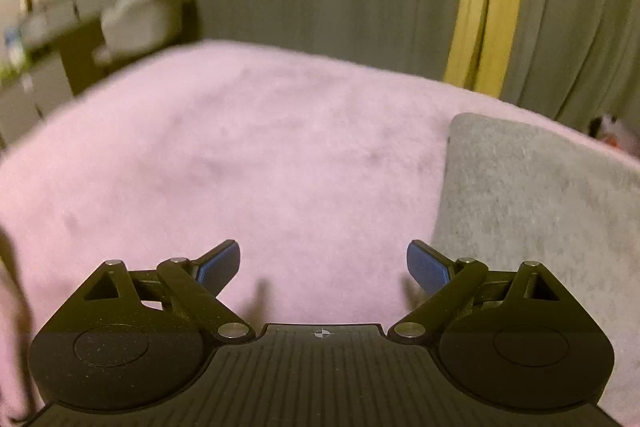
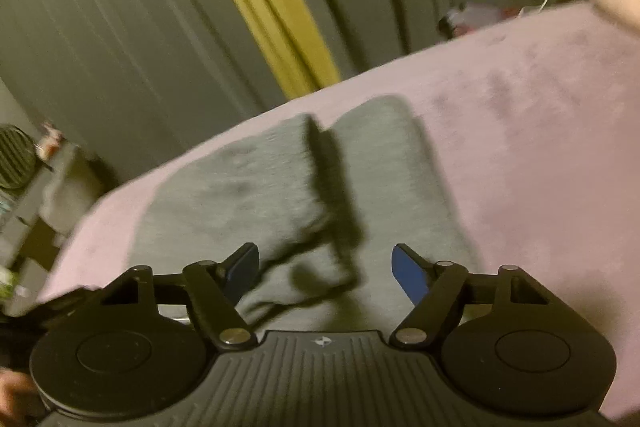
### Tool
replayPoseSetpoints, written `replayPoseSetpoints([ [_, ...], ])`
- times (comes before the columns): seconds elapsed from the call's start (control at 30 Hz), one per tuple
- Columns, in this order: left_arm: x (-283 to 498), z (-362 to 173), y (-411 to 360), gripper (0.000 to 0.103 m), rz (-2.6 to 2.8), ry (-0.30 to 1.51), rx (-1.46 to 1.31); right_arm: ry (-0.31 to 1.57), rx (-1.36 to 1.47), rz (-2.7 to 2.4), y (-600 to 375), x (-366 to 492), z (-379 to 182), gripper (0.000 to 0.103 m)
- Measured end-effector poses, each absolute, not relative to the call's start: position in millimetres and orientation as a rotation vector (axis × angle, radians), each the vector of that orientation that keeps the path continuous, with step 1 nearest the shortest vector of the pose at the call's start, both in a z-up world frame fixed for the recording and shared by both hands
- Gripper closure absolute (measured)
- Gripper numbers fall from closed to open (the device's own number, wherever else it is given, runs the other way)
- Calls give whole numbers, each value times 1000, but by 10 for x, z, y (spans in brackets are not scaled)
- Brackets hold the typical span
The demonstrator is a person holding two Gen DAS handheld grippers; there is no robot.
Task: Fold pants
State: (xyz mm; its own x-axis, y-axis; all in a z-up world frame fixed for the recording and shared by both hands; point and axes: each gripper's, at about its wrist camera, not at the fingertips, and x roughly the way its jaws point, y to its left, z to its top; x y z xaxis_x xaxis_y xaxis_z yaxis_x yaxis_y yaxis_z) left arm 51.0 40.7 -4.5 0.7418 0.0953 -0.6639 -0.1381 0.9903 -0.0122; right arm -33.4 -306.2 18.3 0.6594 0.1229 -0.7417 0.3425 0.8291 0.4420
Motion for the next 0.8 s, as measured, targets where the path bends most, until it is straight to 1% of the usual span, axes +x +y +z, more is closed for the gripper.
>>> replayPoseSetpoints([
  [0.13,528,-41,360,8,95,717,-39,953,773,-153,-3087,-183,-74,28],
  [0.2,500,-81,261,8,59,714,-13,938,866,-172,-3127,-148,-175,24],
  [0.27,453,-100,185,8,44,694,19,913,888,-176,-3133,-91,-188,21],
  [0.4,486,-120,221,8,34,709,8,912,910,-192,-3131,58,-234,22],
  [0.43,507,-122,237,8,38,720,-7,907,922,-197,-3130,81,-245,23],
  [0.5,539,-145,288,8,50,731,-40,900,935,-218,-3146,114,-263,40],
  [0.57,551,-146,321,8,54,737,-63,886,946,-207,-3154,122,-286,44],
  [0.63,552,-143,332,8,49,741,-70,887,940,-198,-3165,113,-293,44],
  [0.8,551,-159,293,8,42,745,-49,919,960,-147,-3191,229,-358,34],
])
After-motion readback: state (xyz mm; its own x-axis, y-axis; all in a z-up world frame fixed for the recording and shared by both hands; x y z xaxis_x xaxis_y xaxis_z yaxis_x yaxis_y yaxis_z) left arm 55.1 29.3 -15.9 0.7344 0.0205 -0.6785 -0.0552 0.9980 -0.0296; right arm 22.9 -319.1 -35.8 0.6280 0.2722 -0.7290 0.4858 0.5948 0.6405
